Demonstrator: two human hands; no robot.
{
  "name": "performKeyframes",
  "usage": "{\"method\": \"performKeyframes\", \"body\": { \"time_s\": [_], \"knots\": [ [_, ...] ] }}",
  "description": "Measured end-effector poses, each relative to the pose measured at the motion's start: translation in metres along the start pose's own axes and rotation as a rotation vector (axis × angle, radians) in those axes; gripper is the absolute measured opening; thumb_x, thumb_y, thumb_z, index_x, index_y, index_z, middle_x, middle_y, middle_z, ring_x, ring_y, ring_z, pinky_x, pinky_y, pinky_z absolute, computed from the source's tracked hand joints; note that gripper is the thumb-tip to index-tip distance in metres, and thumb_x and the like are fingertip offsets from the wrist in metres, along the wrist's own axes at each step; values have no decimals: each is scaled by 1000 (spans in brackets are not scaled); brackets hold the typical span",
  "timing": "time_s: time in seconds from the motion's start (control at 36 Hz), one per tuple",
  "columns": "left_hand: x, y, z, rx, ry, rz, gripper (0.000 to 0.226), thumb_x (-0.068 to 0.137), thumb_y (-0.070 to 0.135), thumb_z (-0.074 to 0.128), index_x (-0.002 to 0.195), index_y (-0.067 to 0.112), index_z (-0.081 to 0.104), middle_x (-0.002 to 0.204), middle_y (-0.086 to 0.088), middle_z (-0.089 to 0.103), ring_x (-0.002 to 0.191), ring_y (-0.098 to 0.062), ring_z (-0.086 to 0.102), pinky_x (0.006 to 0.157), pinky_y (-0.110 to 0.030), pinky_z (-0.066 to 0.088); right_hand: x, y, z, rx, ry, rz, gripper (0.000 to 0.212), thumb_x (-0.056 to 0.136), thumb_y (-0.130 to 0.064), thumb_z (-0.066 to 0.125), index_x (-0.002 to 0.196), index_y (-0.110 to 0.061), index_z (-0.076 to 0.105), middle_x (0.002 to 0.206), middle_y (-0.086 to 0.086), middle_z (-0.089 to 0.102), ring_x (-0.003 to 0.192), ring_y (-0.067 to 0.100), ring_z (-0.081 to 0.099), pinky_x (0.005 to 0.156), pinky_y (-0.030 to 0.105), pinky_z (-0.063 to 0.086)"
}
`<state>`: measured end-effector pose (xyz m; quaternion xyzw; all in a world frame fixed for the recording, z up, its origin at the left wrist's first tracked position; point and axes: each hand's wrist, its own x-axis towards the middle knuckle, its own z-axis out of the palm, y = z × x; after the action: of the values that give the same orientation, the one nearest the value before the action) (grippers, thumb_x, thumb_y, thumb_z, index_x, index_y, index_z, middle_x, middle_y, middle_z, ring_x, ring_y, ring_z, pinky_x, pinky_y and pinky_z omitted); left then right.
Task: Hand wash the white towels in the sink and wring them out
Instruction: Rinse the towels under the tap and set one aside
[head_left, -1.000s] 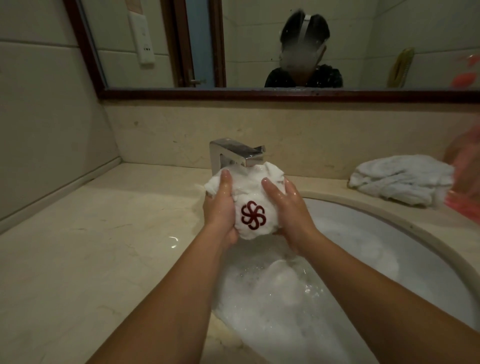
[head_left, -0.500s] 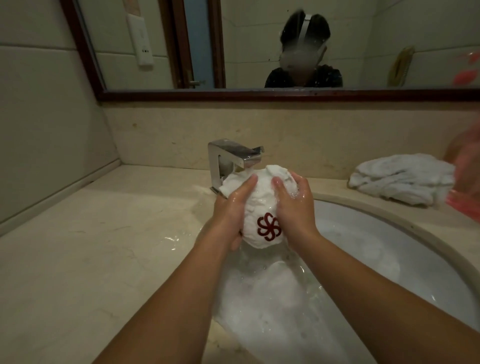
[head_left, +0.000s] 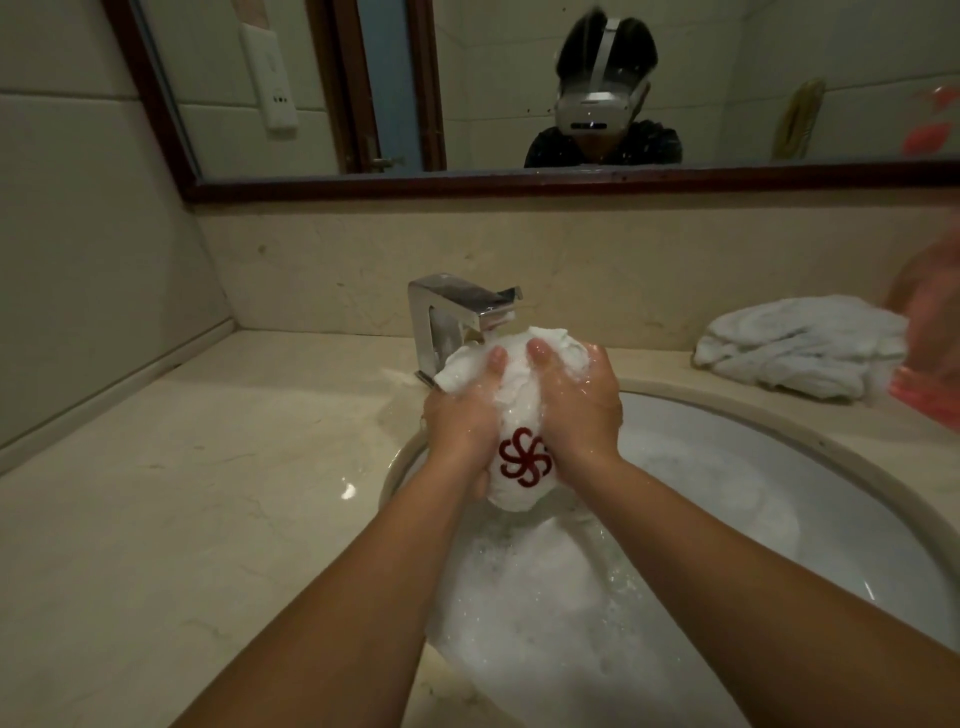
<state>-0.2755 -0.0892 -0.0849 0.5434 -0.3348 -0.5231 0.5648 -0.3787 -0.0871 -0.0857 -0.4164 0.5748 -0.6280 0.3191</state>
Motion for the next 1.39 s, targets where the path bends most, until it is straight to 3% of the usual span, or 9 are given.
{"method": "performKeyframes", "body": {
  "time_s": [0.19,0.33,0.56,0.67,0.78,0.83,0.94,1.17,1.39],
  "knots": [
    [-1,3,-3,-12,-16,-31,49,85,61,80,115,23,71,94,-7,81,84,-31,79,80,-49,66,4,2,0,-8,-65,71,24,96,-60,68,102,-39,59,102,-11,70,98,21,70,93,49,58],
    [-2,4,-1,-138,-91,-74,32,93,48,76,115,26,72,97,-12,82,88,-37,80,88,-59,63,4,-4,-6,140,-83,139,43,98,-50,70,128,-26,50,111,-2,69,95,18,72,72,34,58],
    [-5,6,-2,-246,-63,-112,67,83,66,78,124,14,70,103,-17,80,90,-44,78,85,-67,61,-1,13,-4,272,-194,392,77,80,-85,59,141,-36,58,126,5,75,105,31,77,89,57,64],
    [0,0,-3,-199,-130,-170,120,38,91,83,130,16,71,114,-21,78,100,-49,75,92,-69,57,3,21,-3,374,-267,531,99,57,-93,67,141,-43,58,122,13,78,100,41,79,87,65,62],
    [-13,16,-6,-144,-257,-106,84,91,81,48,122,9,77,112,-22,78,104,-40,77,95,-51,60,4,13,-13,368,-228,462,78,79,-74,76,143,-33,55,118,14,78,94,39,80,79,62,65],
    [-10,13,-8,-37,-300,-85,78,98,76,41,118,10,79,107,-18,80,100,-34,78,89,-43,61,8,14,-21,338,-168,433,57,93,-55,76,137,-27,55,113,13,77,92,35,79,74,51,66],
    [-2,11,-13,38,-271,-83,76,97,75,43,114,11,80,105,-19,80,105,-39,76,87,-42,57,14,12,-33,333,-162,356,36,95,-35,79,126,-27,62,105,9,78,90,31,78,77,48,65],
    [6,16,-21,78,-292,-121,62,94,69,57,113,15,80,108,-19,80,99,-41,77,100,-60,57,16,12,-29,203,-347,246,35,92,-28,80,124,-21,70,107,13,81,94,36,80,85,60,64],
    [10,4,-19,128,-371,-89,95,66,90,68,124,15,75,112,-16,80,103,-40,77,100,-60,58,15,6,-23,43,-454,140,27,102,-43,65,118,-23,72,104,7,82,98,34,79,90,52,64]
  ]
}}
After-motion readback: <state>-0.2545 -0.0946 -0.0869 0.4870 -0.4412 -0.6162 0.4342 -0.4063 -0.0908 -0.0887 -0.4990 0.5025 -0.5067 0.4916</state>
